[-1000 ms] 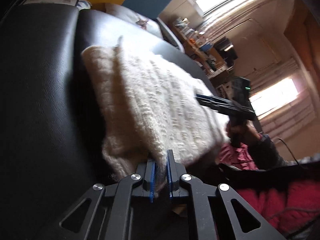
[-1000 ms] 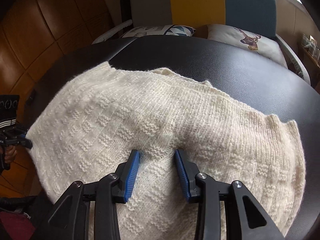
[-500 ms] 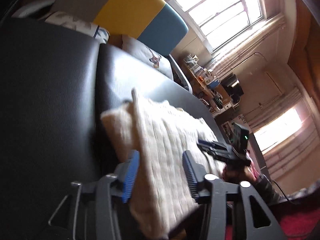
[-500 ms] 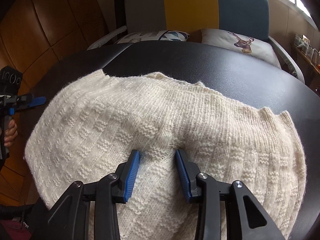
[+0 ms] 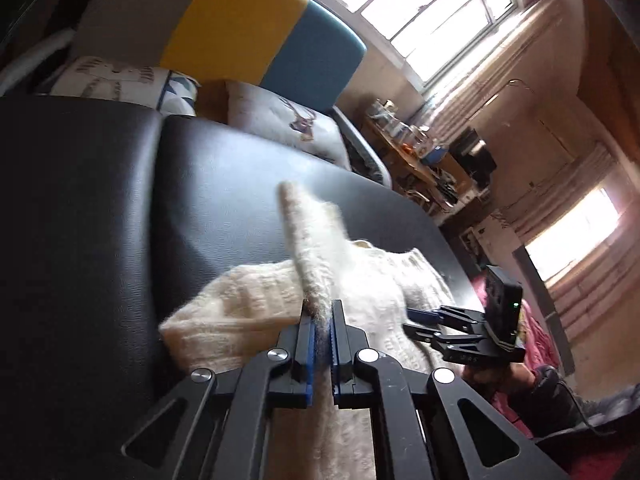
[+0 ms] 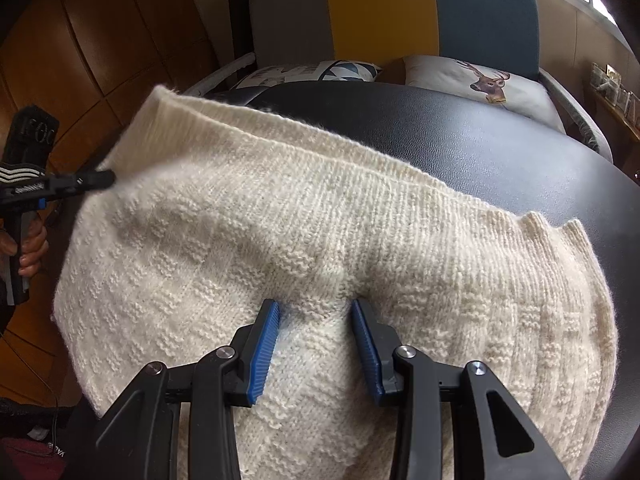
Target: Fold clothes
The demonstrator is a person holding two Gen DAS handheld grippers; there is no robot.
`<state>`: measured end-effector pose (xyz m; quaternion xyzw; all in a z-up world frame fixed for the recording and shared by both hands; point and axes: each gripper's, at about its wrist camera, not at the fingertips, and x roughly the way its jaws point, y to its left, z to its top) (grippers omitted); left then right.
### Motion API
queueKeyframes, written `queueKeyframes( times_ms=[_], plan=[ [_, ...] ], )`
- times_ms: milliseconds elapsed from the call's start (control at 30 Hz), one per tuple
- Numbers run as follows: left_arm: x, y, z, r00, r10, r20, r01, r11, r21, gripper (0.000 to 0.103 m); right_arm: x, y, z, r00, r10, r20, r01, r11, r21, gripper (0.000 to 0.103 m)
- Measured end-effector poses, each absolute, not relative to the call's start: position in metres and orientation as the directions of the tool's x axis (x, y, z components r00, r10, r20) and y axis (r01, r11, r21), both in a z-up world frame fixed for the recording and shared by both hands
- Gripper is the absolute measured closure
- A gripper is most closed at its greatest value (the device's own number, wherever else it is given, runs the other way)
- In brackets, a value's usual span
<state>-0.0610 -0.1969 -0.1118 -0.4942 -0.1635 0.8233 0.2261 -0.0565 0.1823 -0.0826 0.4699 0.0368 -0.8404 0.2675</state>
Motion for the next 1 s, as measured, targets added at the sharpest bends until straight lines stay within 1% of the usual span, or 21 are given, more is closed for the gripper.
queueKeyframes(
  times_ms=[100, 167, 300, 333, 433, 467, 533, 600, 667, 733, 800, 867, 933, 1000],
  plan=[
    [-0.056, -0.198, -0.112, -0.437, 0.453, -0.777, -0.17, -0.89, -0.423, 0.097, -0.056, 0.18, -0.083, -0.421, -0.41, -0.809, 0.485, -0.856, 0.181, 0.064],
    [-0.056, -0.198, -0.118, -0.443, 0.455, -0.773, -0.15, -0.887, -0.437, 0.097, -0.056, 0.178, -0.083, -0.424, -0.406, -0.809, 0.485, -0.857, 0.175, 0.064],
    [-0.056, -0.192, -0.104, -0.448, 0.412, -0.793, -0.131, -0.908, -0.398, 0.095, -0.054, 0.178, -0.084, -0.432, -0.413, -0.802, 0.485, -0.856, 0.18, 0.064],
    [-0.053, -0.193, -0.096, -0.474, 0.395, -0.787, -0.118, -0.914, -0.388, 0.092, -0.054, 0.178, -0.085, -0.434, -0.417, -0.798, 0.484, -0.856, 0.184, 0.064],
    [-0.042, -0.188, -0.069, -0.563, 0.372, -0.738, -0.105, -0.918, -0.383, 0.092, -0.052, 0.178, -0.084, -0.443, -0.426, -0.789, 0.484, -0.855, 0.19, 0.064],
    [-0.043, -0.175, -0.068, -0.557, 0.388, -0.734, -0.138, -0.915, -0.378, 0.092, -0.051, 0.178, -0.084, -0.445, -0.429, -0.786, 0.485, -0.854, 0.191, 0.064],
    [-0.045, -0.149, -0.065, -0.543, 0.418, -0.728, -0.203, -0.907, -0.369, 0.085, -0.053, 0.178, -0.078, -0.434, -0.428, -0.793, 0.492, -0.85, 0.189, 0.064],
    [-0.048, -0.124, -0.063, -0.527, 0.447, -0.723, -0.267, -0.895, -0.358, 0.084, -0.053, 0.179, -0.068, -0.453, -0.414, -0.79, 0.483, -0.858, 0.172, 0.064],
    [-0.051, -0.098, -0.061, -0.508, 0.473, -0.72, -0.327, -0.879, -0.347, 0.084, -0.056, 0.181, -0.063, -0.49, -0.359, -0.794, 0.474, -0.875, 0.103, 0.064],
    [-0.062, -0.08, -0.078, -0.476, 0.456, -0.752, -0.334, -0.885, -0.325, 0.084, -0.065, 0.185, -0.071, -0.475, -0.31, -0.823, 0.463, -0.884, 0.065, 0.064],
    [-0.073, -0.076, -0.096, -0.46, 0.426, -0.779, -0.314, -0.899, -0.306, 0.084, -0.069, 0.193, -0.08, -0.468, -0.36, -0.807, 0.456, -0.88, 0.129, 0.063],
    [-0.08, -0.088, -0.107, -0.479, 0.466, -0.744, -0.291, -0.884, -0.366, 0.083, -0.073, 0.201, -0.087, -0.461, -0.408, -0.788, 0.448, -0.874, 0.19, 0.063],
    [-0.087, -0.097, -0.114, -0.495, 0.481, -0.724, -0.258, -0.877, -0.406, 0.089, -0.072, 0.204, -0.088, -0.466, -0.424, -0.777, 0.43, -0.876, 0.22, 0.063],
    [-0.091, -0.098, -0.114, -0.497, 0.464, -0.734, -0.236, -0.886, -0.4, 0.091, -0.066, 0.21, -0.081, -0.47, -0.439, -0.765, 0.426, -0.872, 0.239, 0.063]
  ],
)
